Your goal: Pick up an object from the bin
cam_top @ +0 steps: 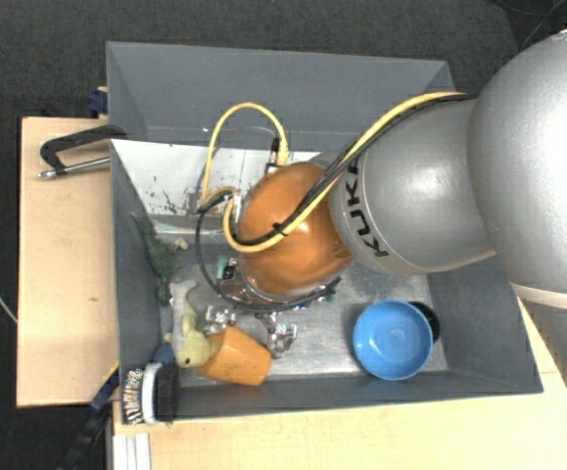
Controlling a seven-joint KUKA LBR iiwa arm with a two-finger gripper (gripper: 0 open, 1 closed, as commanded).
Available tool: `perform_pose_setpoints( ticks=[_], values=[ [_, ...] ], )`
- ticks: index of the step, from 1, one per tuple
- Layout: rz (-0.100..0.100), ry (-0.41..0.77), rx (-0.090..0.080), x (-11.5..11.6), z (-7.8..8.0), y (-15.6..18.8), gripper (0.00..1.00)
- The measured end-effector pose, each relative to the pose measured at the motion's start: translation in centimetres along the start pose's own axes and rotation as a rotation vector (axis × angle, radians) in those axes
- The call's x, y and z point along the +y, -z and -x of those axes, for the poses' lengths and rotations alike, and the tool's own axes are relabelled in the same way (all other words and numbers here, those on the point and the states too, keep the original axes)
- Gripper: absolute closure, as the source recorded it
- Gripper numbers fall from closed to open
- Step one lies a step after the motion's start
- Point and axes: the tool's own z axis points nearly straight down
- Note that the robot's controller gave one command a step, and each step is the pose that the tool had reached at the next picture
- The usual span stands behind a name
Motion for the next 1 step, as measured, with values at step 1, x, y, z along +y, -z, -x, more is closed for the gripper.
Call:
perform_pose_setpoints(
  ticks=[1],
  values=[
    [0.017,0.501,-0.005,-1.2,-1.0,2.65,0.0]
  ],
)
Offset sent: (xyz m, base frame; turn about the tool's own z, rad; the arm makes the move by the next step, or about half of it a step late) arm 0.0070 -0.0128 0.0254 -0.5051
